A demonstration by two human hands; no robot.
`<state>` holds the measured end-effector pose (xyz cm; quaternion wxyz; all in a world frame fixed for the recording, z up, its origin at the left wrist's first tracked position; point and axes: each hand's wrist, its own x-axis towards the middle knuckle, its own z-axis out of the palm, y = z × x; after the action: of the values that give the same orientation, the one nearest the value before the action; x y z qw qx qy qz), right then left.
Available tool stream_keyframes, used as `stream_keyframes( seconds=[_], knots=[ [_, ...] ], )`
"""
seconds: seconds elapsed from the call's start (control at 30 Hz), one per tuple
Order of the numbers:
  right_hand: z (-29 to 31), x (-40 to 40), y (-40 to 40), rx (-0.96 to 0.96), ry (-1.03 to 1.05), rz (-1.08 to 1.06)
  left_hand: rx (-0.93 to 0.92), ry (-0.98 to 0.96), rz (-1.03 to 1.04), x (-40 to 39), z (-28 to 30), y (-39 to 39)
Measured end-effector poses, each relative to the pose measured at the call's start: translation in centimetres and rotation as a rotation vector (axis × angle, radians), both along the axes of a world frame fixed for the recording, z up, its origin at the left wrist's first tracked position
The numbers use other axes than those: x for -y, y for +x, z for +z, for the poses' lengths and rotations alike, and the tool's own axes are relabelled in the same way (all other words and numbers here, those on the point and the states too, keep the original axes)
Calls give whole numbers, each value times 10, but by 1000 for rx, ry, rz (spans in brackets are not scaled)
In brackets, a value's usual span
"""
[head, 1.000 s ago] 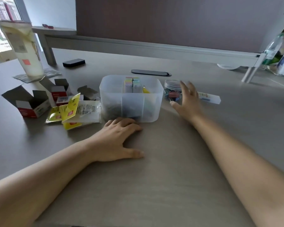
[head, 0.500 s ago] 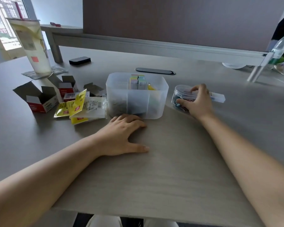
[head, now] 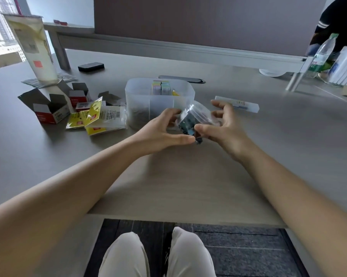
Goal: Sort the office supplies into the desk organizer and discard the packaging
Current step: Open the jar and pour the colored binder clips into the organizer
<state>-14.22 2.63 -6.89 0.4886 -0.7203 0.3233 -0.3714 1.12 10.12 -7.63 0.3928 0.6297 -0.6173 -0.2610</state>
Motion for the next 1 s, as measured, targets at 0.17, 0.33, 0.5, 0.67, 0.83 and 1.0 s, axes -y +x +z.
stream_keyframes(
  seconds=[0.17, 0.33, 0.5, 0.67, 0.83, 1.0],
  knots=[
    [2, -10, 13, 23, 122, 87, 44, -56, 71, 2, -1, -1],
    [6, -13, 27, -57, 29, 41, 19, -110, 142, 0, -2, 3],
    [3, -13, 31, -50, -86, -17, -54, -85, 129, -3, -2, 9],
    [3, -14, 30, 19, -71, 59, -170, -97, 15, -3, 0, 9],
    [7, -11, 26, 70, -48, 219, -381, -71, -175, -8, 1, 10],
    [9, -3, 19, -43, -71, 344, -303, -40, -112, -5, 1, 19]
  ],
)
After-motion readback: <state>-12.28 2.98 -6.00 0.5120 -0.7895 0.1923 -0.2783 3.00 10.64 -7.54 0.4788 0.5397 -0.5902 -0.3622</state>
